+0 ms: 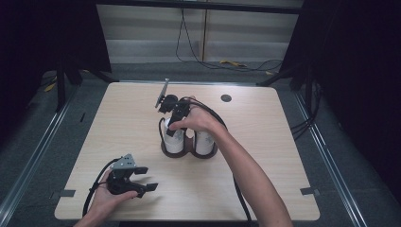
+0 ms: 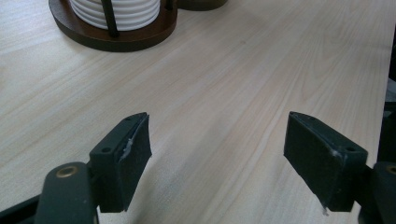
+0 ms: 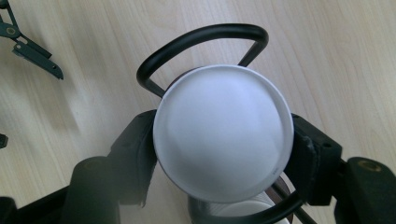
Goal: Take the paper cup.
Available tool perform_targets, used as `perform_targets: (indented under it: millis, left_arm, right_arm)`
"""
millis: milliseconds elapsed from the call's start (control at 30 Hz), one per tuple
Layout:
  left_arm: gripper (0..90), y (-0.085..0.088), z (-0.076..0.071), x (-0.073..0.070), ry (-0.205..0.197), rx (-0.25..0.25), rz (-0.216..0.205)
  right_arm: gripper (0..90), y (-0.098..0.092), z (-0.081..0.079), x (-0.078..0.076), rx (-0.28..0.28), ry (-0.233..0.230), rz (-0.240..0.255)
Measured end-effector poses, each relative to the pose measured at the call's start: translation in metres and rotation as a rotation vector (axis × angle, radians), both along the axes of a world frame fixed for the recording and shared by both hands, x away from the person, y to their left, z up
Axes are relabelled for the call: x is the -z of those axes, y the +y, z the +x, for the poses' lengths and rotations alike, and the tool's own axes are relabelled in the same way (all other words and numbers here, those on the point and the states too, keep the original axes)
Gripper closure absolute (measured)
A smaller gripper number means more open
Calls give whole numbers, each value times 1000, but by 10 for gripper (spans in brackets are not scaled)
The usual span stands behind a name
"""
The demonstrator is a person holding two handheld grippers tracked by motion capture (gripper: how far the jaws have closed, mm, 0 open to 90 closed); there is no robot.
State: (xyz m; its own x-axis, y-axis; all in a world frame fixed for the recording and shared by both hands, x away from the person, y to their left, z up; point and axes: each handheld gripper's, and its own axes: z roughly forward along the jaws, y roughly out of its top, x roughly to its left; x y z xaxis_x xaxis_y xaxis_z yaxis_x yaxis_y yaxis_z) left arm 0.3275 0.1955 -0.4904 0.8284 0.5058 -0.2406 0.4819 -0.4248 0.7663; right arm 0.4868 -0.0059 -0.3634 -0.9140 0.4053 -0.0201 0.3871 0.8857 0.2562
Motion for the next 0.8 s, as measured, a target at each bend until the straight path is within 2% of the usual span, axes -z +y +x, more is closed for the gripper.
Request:
perform_targets:
  millis: [300, 600, 667, 800]
  left_arm:
    - [229, 0, 0, 0, 0, 0, 3]
    - [229, 0, 0, 0, 2, 1, 3]
    - [229, 0, 1, 0, 1, 0, 2]
    - [229, 0, 0, 0, 0, 0, 2]
  right_arm:
    - [348, -5, -3, -6, -9, -23, 31]
    - [347, -6, -5, -11, -2, -27, 47]
    - [347, -6, -5, -11, -15, -37, 52]
    - [348, -8, -6, -14, -7, -35, 75]
